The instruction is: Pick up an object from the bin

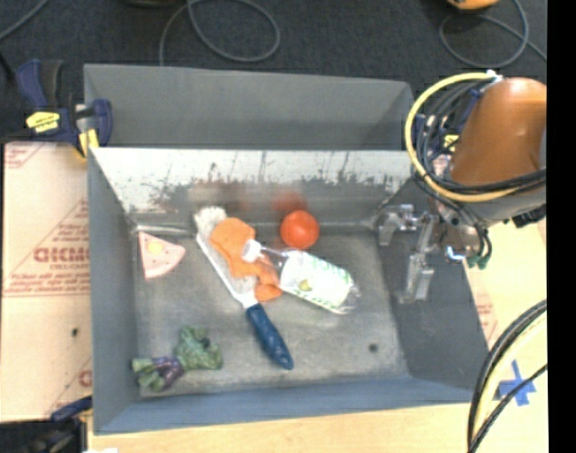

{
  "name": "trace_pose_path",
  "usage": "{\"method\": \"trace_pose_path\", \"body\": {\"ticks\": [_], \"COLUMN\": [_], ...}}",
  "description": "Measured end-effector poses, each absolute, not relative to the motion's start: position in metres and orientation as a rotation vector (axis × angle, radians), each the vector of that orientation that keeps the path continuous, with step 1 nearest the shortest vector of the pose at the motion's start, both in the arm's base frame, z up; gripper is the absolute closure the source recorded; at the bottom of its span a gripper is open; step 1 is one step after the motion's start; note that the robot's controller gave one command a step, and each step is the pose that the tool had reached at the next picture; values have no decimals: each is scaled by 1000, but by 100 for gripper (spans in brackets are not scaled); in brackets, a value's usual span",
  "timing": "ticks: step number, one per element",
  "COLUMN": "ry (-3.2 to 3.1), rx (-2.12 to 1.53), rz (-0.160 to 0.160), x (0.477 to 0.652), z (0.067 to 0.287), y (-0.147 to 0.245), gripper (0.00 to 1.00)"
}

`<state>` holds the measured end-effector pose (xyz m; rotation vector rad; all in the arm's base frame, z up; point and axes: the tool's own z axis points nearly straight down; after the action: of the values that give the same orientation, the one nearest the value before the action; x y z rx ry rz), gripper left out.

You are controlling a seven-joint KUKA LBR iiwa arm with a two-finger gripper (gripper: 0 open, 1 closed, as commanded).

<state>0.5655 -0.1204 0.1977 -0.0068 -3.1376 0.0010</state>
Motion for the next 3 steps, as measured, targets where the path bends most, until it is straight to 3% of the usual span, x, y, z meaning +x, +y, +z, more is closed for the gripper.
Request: {"method": "trace_pose_path", "body": {"ticks": [1, 2, 3], "ry": [-3146, -3145, -3139], "rx": [-2, -141, -112], "rz": [3, 1, 3], "x": [567, 567, 564], "z": [202, 146, 137], "y": [-120, -84, -58], "gripper": [0, 0, 0]}}
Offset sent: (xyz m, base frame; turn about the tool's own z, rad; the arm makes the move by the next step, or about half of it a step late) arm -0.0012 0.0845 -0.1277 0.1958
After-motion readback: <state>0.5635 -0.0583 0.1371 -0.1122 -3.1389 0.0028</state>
